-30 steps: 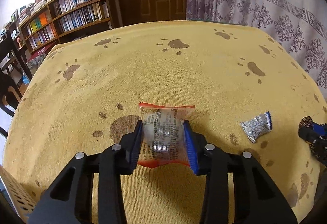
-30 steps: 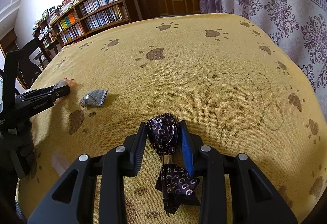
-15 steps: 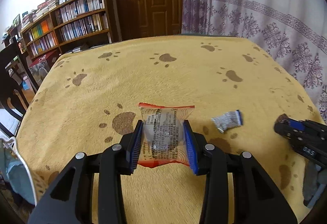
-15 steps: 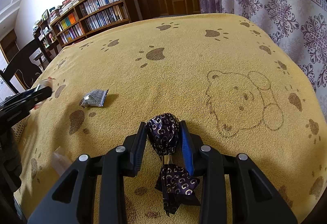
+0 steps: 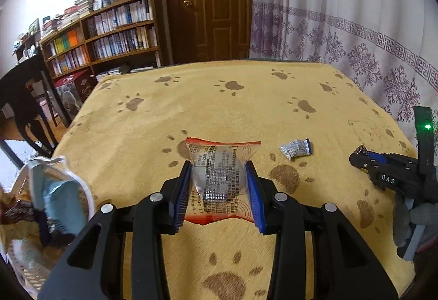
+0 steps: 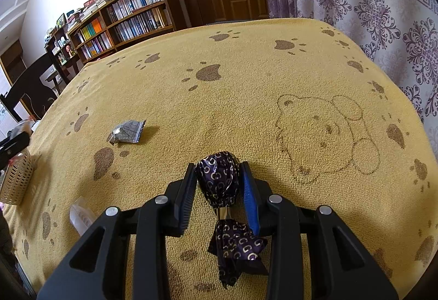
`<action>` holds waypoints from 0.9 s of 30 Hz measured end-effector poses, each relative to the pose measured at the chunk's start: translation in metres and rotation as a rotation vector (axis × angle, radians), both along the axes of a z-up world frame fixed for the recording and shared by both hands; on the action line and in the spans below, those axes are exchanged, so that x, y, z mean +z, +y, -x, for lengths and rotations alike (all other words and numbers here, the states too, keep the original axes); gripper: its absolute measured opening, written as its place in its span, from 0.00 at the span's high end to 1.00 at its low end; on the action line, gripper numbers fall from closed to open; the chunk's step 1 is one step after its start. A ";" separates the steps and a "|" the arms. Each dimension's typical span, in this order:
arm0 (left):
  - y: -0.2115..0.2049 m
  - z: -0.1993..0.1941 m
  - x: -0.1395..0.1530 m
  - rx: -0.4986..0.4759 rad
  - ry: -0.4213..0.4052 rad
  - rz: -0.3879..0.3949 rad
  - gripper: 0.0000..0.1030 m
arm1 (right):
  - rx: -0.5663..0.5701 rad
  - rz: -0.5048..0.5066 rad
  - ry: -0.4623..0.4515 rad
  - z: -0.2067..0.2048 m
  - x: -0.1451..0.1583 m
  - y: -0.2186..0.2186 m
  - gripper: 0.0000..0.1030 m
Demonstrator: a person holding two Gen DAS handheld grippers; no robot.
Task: Organize snacks
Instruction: 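Carry the clear bag into the basket and open the left tool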
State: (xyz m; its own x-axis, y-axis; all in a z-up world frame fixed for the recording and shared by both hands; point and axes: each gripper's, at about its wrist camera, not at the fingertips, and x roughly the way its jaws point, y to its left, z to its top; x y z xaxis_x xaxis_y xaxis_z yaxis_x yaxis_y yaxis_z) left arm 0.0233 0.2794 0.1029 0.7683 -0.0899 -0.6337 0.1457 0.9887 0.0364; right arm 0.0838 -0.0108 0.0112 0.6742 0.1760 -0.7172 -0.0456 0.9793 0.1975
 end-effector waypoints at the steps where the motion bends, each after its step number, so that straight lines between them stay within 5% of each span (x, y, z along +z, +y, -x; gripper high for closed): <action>1: 0.002 0.003 0.002 0.006 -0.005 0.001 0.62 | 0.000 0.000 0.000 0.000 0.000 0.000 0.68; 17: 0.080 0.067 0.033 0.147 -0.085 -0.019 0.62 | 0.000 0.000 0.000 0.000 0.000 0.000 0.68; 27: 0.130 0.090 0.020 0.252 -0.055 -0.030 0.62 | 0.000 0.001 0.000 0.001 0.000 0.000 0.68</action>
State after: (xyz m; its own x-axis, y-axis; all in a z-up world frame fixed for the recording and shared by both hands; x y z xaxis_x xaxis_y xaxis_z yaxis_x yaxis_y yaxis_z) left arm -0.0665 0.4095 0.1233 0.7977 0.1266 -0.5896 -0.1077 0.9919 0.0674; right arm 0.0831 -0.0110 0.0109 0.6745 0.1753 -0.7172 -0.0454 0.9794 0.1967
